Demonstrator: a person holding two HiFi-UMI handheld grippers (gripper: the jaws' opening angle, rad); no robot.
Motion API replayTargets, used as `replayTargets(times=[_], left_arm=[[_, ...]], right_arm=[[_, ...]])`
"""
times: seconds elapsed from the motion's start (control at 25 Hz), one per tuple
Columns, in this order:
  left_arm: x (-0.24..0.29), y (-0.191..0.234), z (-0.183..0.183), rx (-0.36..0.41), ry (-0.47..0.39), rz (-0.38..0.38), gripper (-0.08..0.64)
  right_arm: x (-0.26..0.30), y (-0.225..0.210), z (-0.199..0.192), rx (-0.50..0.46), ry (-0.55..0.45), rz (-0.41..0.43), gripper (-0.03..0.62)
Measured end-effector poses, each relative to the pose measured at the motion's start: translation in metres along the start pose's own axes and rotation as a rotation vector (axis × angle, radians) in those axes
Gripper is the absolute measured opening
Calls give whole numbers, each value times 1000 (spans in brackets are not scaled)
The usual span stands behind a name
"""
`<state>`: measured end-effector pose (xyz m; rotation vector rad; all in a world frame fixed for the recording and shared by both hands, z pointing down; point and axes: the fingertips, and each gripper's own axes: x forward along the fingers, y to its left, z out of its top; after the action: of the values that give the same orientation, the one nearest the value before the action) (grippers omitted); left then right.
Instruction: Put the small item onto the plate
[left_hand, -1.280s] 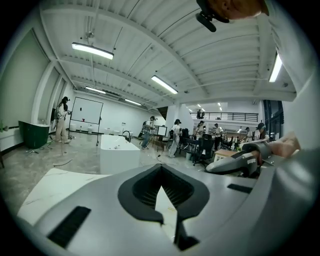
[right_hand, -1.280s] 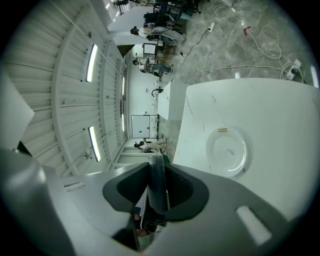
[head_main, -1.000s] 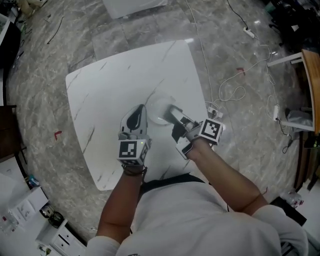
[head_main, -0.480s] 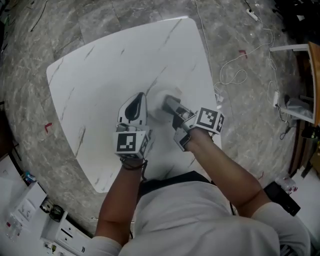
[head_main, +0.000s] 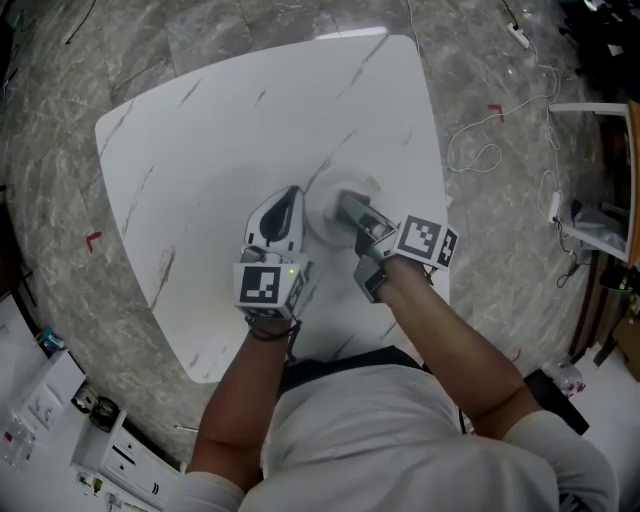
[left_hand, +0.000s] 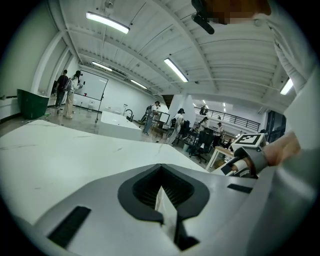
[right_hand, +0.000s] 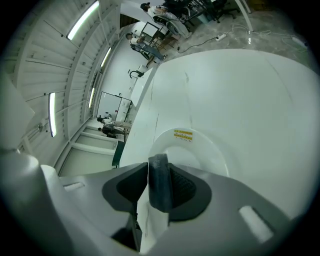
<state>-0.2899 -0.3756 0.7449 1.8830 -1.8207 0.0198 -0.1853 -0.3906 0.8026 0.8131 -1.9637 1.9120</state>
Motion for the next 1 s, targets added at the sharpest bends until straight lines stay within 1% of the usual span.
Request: replayTargets(times=[0.04,0.16,0.24,0.44,0.52,0.64,0.76,0.84,1.0], left_arm=[[0,1,0,-3,0,2,5],[-1,-1,-1,-7,2,-2,5],[-2,-3,-3,-11,9,-7,5],[-6,-7,-5,-22,15,-11,5],[-10,-9,-4,-22,8,-9,5],[-17,-15,1,-28,-1,-6,5],[-23,-21,5,-27,-12,-6,5],[-28,-26,10,-21,-19,-6,5],[-41,-42,28,-5,-43,-12,5]], right_arm=[[0,-1,1,1,-3,-7,109],[-2,-2,3,-21,-7,-28,174],[-3,0,4,-47,-5,-44,209],[-12,9,8,-143,20,-77,266],[-18,12,9,-185,32,-85,270],[-26,15,10,-246,37,-100,293],[-35,18,14,-277,22,-108,307],[-43,25,16,-303,8,-99,307],[-66,47,14,-383,-3,-69,306]])
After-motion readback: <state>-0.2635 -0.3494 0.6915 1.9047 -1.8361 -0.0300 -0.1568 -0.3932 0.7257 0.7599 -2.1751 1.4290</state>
